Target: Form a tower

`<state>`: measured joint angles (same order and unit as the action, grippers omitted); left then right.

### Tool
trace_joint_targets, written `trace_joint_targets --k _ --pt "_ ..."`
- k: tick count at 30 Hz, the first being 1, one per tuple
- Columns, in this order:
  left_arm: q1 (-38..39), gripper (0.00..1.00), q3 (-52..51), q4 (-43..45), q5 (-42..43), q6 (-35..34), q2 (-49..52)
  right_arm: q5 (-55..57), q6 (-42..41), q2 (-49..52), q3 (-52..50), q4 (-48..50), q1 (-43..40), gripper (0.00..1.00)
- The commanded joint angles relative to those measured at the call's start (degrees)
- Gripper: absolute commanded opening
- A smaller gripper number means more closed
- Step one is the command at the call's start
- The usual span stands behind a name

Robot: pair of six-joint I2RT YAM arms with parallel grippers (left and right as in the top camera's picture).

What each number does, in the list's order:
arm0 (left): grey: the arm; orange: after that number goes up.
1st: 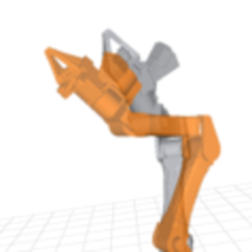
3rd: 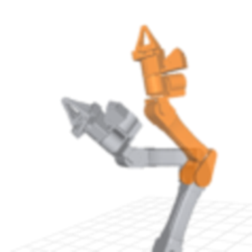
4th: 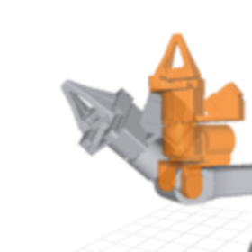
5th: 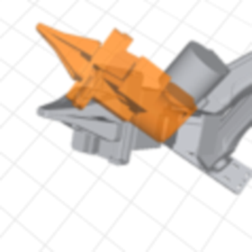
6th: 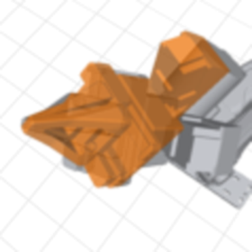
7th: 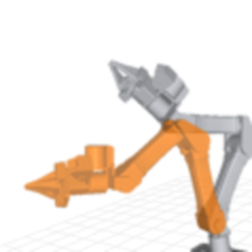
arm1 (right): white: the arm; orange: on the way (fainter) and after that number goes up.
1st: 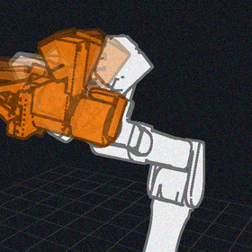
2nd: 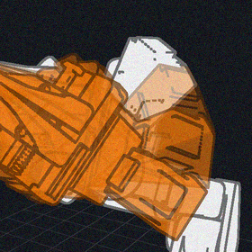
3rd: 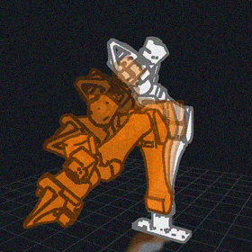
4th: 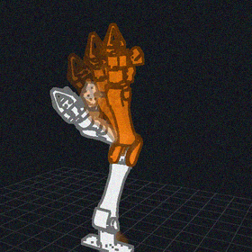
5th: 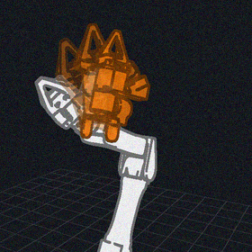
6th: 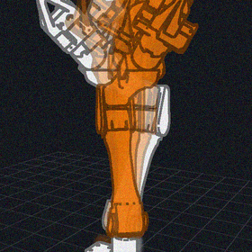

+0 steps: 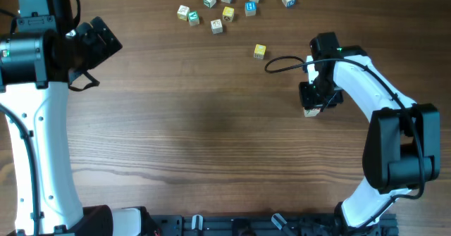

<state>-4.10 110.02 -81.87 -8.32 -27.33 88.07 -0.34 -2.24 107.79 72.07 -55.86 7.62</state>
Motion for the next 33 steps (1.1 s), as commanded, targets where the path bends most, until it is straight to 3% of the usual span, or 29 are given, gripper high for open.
trace_joint_targets --k 1,2,3,9,14,20,24,29,33 --pt "-0.26 1.0 -0.31 0.13 -0.55 -0.13 -0.11 0.28 0.28 0.76 -0.55 0.09 -0.15 0.43" --pt "-0.26 1.0 -0.31 0.13 -0.52 -0.13 -0.11 0.28 0.26 0.76 -0.55 0.17 -0.15 0.62" --pt "-0.26 1.0 -0.31 0.13 -0.52 -0.13 -0.11 0.26 0.11 0.76 -0.55 0.37 -0.15 0.69" --pt "-0.26 1.0 -0.31 0.13 -0.52 -0.13 -0.11 0.22 -0.98 0.74 -0.17 0.52 -0.13 1.0" --pt "-0.26 1.0 -0.31 0.13 -0.52 -0.13 -0.11 -2.73 -2.89 -1.31 7.93 -4.79 -0.15 1.0" --pt "-0.26 1.0 -0.31 0.13 -0.52 -0.13 -0.11 -1.95 -11.87 -9.94 17.92 -12.39 -0.15 1.0" --pt "-0.26 1.0 -0.31 0.13 -0.52 -0.13 -0.11 1.55 -17.86 -21.27 19.54 -15.5 -0.13 1.0" --pt "-0.26 1.0 -0.31 0.13 -0.52 -0.13 -0.11 2.23 -17.27 -39.76 19.52 -17.44 -0.13 1.0" --pt "-0.26 1.0 -0.31 0.13 -0.52 -0.13 -0.11 2.95 -17.33 -46.86 19.52 -25.33 -0.13 1.0"
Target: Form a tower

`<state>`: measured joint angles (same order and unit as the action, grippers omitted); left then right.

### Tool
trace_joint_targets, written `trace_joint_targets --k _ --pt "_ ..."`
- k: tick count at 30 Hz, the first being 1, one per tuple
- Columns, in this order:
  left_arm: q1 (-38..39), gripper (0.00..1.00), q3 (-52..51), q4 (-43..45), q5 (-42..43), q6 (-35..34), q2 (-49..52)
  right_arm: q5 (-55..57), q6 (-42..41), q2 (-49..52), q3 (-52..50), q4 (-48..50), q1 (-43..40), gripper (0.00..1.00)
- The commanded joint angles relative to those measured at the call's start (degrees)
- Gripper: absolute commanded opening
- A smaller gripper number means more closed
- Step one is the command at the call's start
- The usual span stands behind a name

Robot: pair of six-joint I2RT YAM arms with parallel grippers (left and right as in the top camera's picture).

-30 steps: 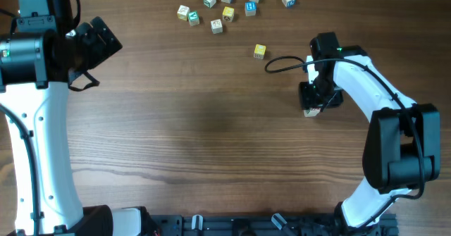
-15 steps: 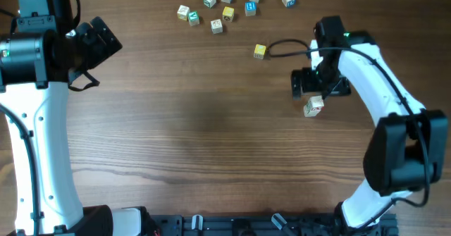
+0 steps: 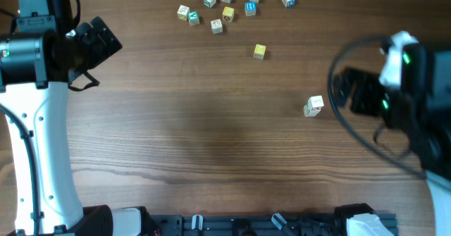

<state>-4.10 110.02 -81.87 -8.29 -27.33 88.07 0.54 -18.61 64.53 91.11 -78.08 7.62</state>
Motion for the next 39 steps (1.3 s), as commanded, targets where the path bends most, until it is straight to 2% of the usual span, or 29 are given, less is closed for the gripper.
trace_joint_targets --k 1,5,9,18,20,39 --pt "-0.26 1.0 -0.31 0.13 -0.55 -0.13 -0.11 2.54 -0.94 -5.86 0.48 -4.15 -0.13 1.0" --pt "-0.26 1.0 -0.31 0.13 -0.55 -0.13 -0.11 3.3 -1.03 -17.46 0.48 -4.66 -0.13 1.0" --pt "-0.26 1.0 -0.31 0.13 -0.57 -0.13 -0.11 3.32 -1.03 -22.75 0.48 -6.29 -0.13 1.0" --pt "-0.26 1.0 -0.31 0.13 -0.55 -0.13 -0.11 4.28 -1.05 -22.64 0.28 -6.69 -0.13 1.0" --pt "-0.26 1.0 -0.31 0.13 -0.57 -0.13 -0.11 6.32 -4.09 -22.64 0.28 -6.84 -0.13 1.0" --pt "-0.26 1.0 -0.31 0.13 -0.57 -0.13 -0.11 7.39 -1.29 -22.64 0.15 -8.11 -0.13 1.0"
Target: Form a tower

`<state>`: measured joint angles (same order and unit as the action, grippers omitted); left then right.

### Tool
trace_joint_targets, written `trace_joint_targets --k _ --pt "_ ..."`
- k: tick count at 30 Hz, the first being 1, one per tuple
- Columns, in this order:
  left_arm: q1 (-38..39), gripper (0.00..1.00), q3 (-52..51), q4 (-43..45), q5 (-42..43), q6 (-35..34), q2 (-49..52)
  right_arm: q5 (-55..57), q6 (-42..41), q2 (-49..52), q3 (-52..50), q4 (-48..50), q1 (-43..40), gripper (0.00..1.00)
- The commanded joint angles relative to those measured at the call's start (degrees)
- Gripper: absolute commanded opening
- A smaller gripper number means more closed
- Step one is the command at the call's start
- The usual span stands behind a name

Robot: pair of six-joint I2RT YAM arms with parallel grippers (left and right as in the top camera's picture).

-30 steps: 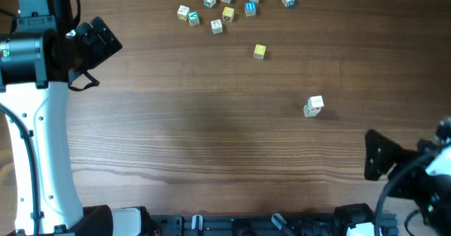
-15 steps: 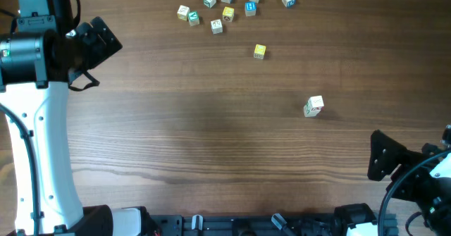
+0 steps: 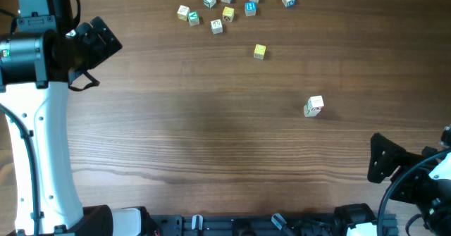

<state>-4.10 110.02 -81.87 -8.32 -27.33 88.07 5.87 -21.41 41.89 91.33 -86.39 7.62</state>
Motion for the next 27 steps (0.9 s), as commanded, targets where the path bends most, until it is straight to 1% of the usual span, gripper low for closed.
trace_joint_targets --k 1,4,5,6,8,9,10,11,12,13,14,15,17,19,21,24,27 --pt "-0.26 1.0 -0.31 0.13 -0.52 -0.13 -0.11 2.05 2.89 -0.02 -0.35 0.61 -0.13 1.0" --pt "-0.26 1.0 -0.31 0.13 -0.52 -0.13 -0.11 2.05 8.79 -0.46 -4.81 7.02 -0.15 1.0" --pt "-0.26 1.0 -0.31 0.13 -0.52 -0.13 -0.11 1.99 10.75 -1.4 -7.37 10.54 -0.24 1.0" --pt "-0.26 1.0 -0.31 0.13 -0.55 -0.13 -0.11 1.51 12.55 -3.61 -12.31 16.9 -0.24 1.0" --pt "-0.26 1.0 -0.31 0.13 -0.52 -0.13 -0.11 0.46 12.48 -10.19 -24.15 29.73 -0.68 1.0" --pt "-0.26 1.0 -0.31 0.13 -0.55 -0.13 -0.11 -1.7 12.48 -15.78 -32.94 38.47 -2.43 1.0" --pt "-0.26 1.0 -0.31 0.13 -0.52 -0.13 -0.11 -2.89 12.5 -18.69 -37.2 42.62 -3.78 1.0" --pt "-0.26 1.0 -0.31 0.13 -0.52 -0.13 -0.11 -5.25 13.51 -22.71 -42.99 48.04 -6.05 1.0" --pt "-0.26 1.0 -0.31 0.13 -0.52 -0.13 -0.11 -9.42 17.7 -26.99 -48.35 53.57 -8.48 1.0" --pt "-0.26 1.0 -0.31 0.13 -0.55 -0.13 -0.11 -11.96 20.83 -29.55 -51.34 56.96 -9.51 1.0" --pt "-0.26 1.0 -0.31 0.13 -0.52 -0.13 -0.11 -15.1 25.07 -33.22 -55.69 62.25 -10.47 1.0" --pt "-0.26 1.0 -0.31 0.13 -0.55 -0.13 -0.11 -16.35 27.28 -36.83 -60.26 67.78 -10.75 1.0" --pt "-0.26 1.0 -0.31 0.13 -0.52 -0.13 -0.11 -16.37 27.19 -40.74 -66.38 75.1 -10.73 1.0" --pt "-0.26 1.0 -0.31 0.13 -0.52 -0.13 -0.11 -16.55 25.38 -41.48 -72.26 83.23 -10.75 1.0" --pt "-0.26 1.0 -0.31 0.13 -0.52 -0.13 -0.11 -16.48 22.29 -41.7 -76.76 87.89 -10.69 1.0" --pt "-0.26 1.0 -0.31 0.13 -0.55 -0.13 -0.11 -15.85 23.1 -41.7 -82.79 90.51 -10.71 1.0" --pt "-0.26 1.0 -0.31 0.13 -0.52 -0.13 -0.11 -15.85 22.82 -41.7 -86.51 92.19 -10.69 1.0"
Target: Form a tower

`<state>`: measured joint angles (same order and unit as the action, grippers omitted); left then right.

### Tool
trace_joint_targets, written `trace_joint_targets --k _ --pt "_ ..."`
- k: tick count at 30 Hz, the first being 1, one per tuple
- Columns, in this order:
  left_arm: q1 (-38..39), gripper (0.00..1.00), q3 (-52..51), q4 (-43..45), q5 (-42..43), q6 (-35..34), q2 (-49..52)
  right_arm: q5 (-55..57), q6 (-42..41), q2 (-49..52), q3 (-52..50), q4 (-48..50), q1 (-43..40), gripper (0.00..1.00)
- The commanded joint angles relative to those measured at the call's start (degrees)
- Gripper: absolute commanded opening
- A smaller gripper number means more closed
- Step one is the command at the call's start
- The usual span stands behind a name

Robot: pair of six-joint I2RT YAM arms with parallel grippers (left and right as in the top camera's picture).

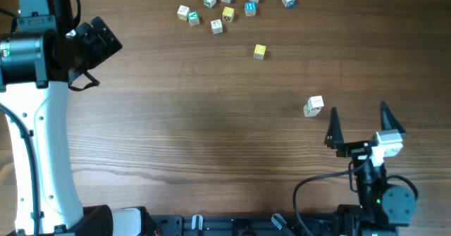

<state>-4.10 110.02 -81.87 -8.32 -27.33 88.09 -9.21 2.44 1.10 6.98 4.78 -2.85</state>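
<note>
A pale block stack point(313, 106) stands right of the table's middle; it looks like one block on another, though I cannot be sure. A lone yellow block point(260, 51) lies up-table from it. Several loose blocks point(227, 13), pale, yellow and blue, lie scattered at the far edge. My right gripper point(359, 123) is near the front right, open wide, with its fingertips point(331, 127) just right of and below the stack and nothing between them. My left gripper point(99, 40) hangs at the far left, away from all blocks, and its jaws are not readable.
The left arm's white links point(42, 144) run down the left side of the wooden table point(197, 123). The right arm's base and cable point(373, 194) sit at the front right edge.
My right arm has come in from the lower right corner of the view. Its gripper now shows with fingers spread just right of the stack. The blocks and left arm are unchanged.
At first my right gripper was down on the pale block right of the middle. Then it was off to the right, blurred, with the block left standing alone. After that the arm was low in the front right corner, and now its gripper stands open beside the stack.
</note>
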Motion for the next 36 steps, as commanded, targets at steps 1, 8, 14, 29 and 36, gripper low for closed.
trace_joint_targets --k 1,8,14,29,36 --pt "-0.26 1.0 -0.31 0.13 -0.55 -0.13 -0.13 -0.76 -1.14 -0.92 -2.75 1.25 -0.22 1.0" --pt "-0.26 1.0 -0.31 0.13 -0.52 -0.13 -0.13 -0.35 -1.14 -0.92 -6.71 0.85 -0.2 1.0" --pt "-0.26 1.0 -0.31 0.13 -0.52 -0.13 -0.13 -0.31 -1.07 -0.9 -6.69 -4.04 -0.22 1.0" --pt "-0.26 1.0 -0.31 0.13 -0.55 -0.13 0.13 -0.33 -1.07 -0.68 -6.69 -4.04 -0.22 1.0" --pt "-0.15 1.0 -0.31 0.13 -0.52 -0.13 -5.25 -0.33 -1.09 -0.68 -6.69 -4.04 -0.22 1.0"
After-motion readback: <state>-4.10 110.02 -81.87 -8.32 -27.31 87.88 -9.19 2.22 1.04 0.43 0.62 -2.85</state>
